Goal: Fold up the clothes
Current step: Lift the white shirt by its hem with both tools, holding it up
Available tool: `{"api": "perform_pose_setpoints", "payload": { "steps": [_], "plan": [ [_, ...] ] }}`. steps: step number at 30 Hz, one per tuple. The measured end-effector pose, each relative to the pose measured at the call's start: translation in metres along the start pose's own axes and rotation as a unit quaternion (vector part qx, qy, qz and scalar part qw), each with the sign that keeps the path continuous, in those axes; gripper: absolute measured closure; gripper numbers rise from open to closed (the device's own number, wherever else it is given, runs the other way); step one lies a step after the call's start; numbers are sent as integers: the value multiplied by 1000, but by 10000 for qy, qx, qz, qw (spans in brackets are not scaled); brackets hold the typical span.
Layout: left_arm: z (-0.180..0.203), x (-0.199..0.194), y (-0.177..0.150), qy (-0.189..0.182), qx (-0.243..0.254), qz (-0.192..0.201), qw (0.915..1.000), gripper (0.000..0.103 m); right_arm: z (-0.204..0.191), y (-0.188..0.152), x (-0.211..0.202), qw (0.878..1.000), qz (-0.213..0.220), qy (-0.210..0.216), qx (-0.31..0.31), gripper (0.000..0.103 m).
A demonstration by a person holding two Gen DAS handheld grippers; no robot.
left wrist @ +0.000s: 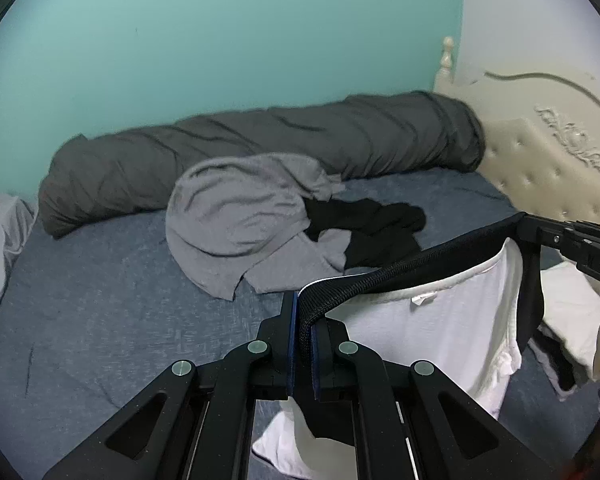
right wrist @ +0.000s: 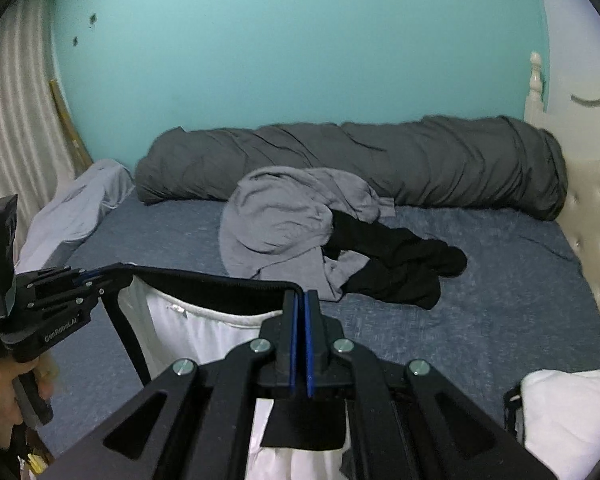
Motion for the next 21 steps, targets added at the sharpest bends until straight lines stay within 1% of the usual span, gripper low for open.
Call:
{"api": "perform_pose_setpoints", "payload": {
  "steps": [5,12,15,18,21],
  "plan": [
    [-8,57,14,42,-97,-170,9998,97,20,11,58,9997,-163,-44,191,100],
    [-24,114,47,38,-287,-283,9992,98,37,39,116,9994,-180,-194,224,101],
    [-25,136,60,96,-279,-319,9991,98,46,53,140,9991,-184,-313,228,101],
    [-25,162,68,191,-237,-395,9988,98,55,62,165,9985,-222,-454,215,101],
    [-27,193,67,273,-204,-553,9979,97,63,63,191,9978,-311,-557,174,101]
  ]
}}
Point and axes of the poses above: each gripper's, at about its wrist camera, not at the fingertips, and x roughly the way its jaws point, z to its right, y to its top, the point moved 8 cm from there along x, roughly the way its jaws point, and after that the axes turned 8 degrees about -z, right-handed, at the moved point
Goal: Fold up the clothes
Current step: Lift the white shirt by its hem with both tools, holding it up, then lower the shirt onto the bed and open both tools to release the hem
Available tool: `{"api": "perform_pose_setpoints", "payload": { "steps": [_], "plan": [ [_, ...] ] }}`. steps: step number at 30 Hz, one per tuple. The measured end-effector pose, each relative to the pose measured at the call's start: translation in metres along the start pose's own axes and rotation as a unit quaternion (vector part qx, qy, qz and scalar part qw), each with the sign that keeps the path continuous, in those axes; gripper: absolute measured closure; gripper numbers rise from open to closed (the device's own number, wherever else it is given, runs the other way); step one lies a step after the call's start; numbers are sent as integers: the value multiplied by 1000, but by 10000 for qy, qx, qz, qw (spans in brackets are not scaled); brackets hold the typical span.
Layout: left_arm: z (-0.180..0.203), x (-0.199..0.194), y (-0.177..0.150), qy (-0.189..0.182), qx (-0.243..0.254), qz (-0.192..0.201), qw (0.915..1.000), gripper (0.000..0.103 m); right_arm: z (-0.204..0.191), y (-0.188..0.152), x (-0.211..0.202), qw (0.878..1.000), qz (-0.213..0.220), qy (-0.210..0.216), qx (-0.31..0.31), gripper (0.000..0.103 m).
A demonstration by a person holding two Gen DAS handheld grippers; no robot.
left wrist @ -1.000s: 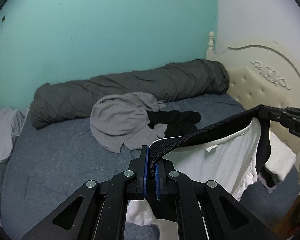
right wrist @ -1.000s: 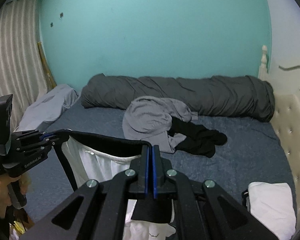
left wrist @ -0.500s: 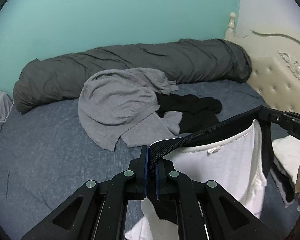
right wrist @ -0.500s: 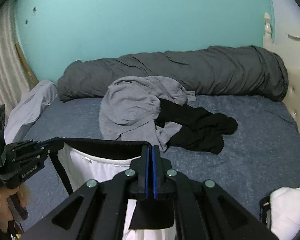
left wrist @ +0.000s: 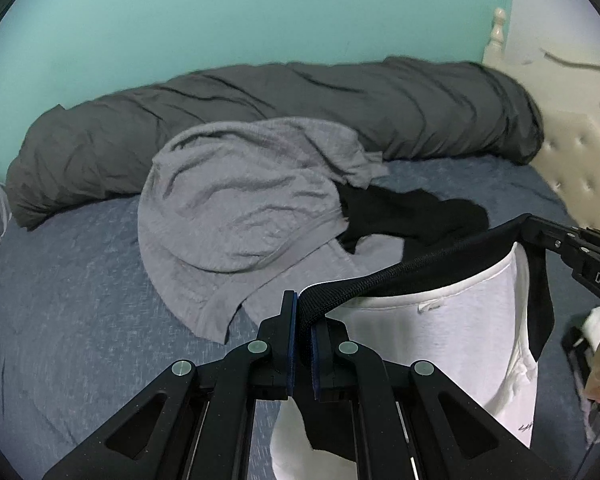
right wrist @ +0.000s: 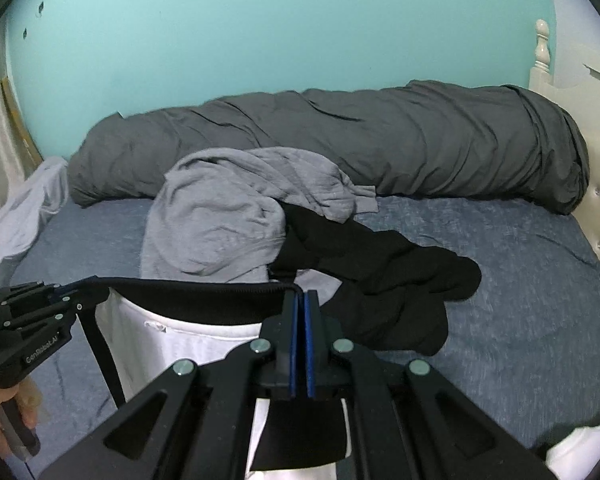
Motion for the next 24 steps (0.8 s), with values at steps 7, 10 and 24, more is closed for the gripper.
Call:
{"api": "perform_pose_setpoints", "payload": {
  "steps": [7,10,24],
  "plan": [
    [-2,74,-21,-160,-123,-397,9990,97,11,-20,71,9993,-364,-34,39,101],
    [-1,108,-37,-198,-166,-589,9979,97,14,-36,100,9984,-558,-38,20,100],
    [5,178,-74,-351,-263,-860,9953,65,29,-88,185,9937,-1112,99,129,98]
  ]
}}
Point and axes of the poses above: each gripper's, at about its wrist camera, not at the fingertips, and x roughly the way its jaws point, z to its right, y to its top, the point moved 8 cm from there along x, roughly the way its jaws point, and after that the axes turned 8 degrees about -z, right-handed, at the moved point
